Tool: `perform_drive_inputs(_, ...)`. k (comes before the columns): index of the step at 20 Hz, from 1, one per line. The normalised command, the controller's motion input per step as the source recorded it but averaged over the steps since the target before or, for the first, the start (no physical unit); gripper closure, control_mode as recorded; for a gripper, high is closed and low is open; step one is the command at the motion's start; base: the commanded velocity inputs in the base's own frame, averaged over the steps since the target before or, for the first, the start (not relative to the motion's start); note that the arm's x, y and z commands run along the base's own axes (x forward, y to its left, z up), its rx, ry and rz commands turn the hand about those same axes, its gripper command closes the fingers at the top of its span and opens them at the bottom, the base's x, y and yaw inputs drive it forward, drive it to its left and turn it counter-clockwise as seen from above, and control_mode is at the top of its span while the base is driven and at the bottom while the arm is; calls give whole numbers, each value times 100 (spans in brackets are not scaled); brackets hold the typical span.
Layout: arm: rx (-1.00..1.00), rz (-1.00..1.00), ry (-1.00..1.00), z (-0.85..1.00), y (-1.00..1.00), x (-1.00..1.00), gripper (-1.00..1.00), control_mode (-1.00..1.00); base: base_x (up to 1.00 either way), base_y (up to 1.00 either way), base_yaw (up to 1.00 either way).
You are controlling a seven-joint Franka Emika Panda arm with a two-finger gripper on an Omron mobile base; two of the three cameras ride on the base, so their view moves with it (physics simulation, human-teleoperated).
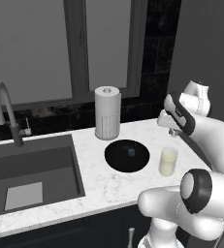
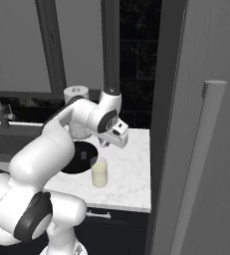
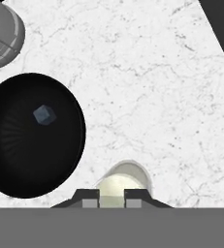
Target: Grab a lemon wedge from the fridge and one ice cube from the ice bowl, and put them in the glass of lemonade.
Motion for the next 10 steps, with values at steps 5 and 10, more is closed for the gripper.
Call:
perform_drive_inputs(5, 0, 0, -1, 0, 0, -32, 100, -100, 0, 0, 0)
perform_drive_inputs(10, 0, 0, 0, 0, 0, -14, 100, -100, 0, 0, 0)
